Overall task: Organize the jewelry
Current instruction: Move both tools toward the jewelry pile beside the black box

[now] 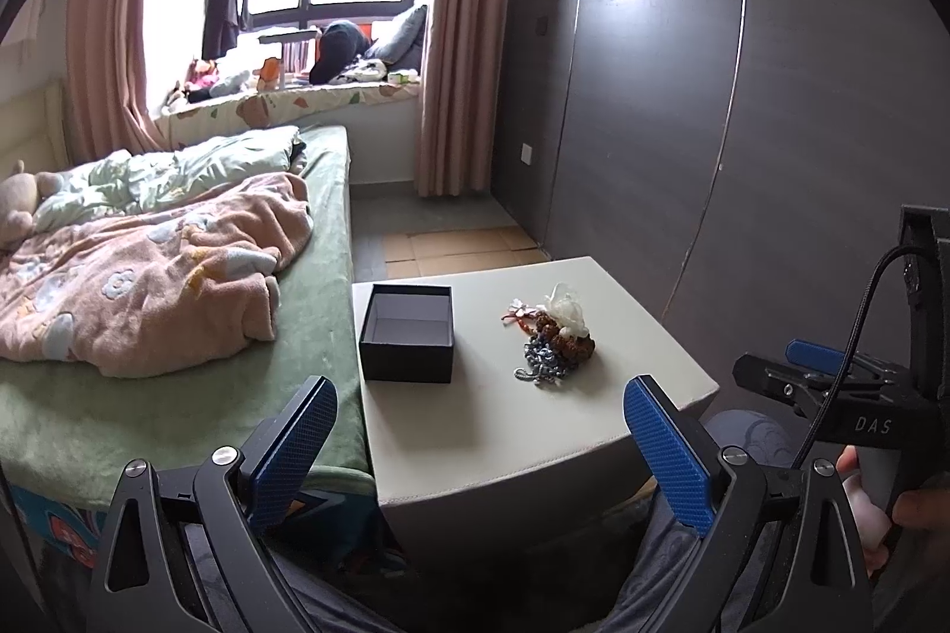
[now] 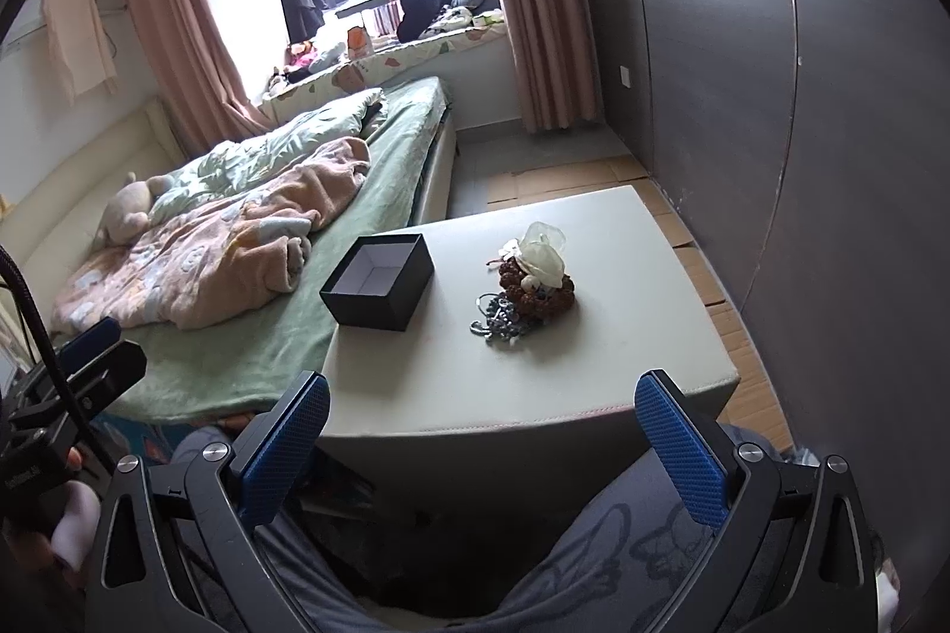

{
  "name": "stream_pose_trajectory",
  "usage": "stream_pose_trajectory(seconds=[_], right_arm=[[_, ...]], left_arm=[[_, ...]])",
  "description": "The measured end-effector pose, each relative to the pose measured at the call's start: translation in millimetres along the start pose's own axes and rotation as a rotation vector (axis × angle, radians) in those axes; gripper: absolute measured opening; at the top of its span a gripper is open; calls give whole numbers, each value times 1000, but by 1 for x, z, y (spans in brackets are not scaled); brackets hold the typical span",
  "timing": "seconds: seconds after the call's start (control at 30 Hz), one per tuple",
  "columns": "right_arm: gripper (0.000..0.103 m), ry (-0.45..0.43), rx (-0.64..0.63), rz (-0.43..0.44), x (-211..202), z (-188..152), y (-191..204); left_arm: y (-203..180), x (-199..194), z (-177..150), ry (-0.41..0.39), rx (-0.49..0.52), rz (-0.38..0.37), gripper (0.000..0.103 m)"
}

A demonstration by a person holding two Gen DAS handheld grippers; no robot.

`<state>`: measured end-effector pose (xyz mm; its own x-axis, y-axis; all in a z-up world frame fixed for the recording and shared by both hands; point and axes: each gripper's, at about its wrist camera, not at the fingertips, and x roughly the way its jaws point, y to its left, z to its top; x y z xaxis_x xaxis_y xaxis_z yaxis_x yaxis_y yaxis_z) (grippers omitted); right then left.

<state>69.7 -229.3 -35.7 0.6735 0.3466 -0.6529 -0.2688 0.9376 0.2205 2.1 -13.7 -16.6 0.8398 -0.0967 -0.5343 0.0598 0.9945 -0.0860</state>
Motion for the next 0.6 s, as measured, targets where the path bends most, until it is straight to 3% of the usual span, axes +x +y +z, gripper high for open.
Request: stream_pose_trajectory(seconds=[0.6], right_arm=[[103,-18,18,5,-7,2,-2]], left_arm=[[-1,-6,4,-25,9,14,98]])
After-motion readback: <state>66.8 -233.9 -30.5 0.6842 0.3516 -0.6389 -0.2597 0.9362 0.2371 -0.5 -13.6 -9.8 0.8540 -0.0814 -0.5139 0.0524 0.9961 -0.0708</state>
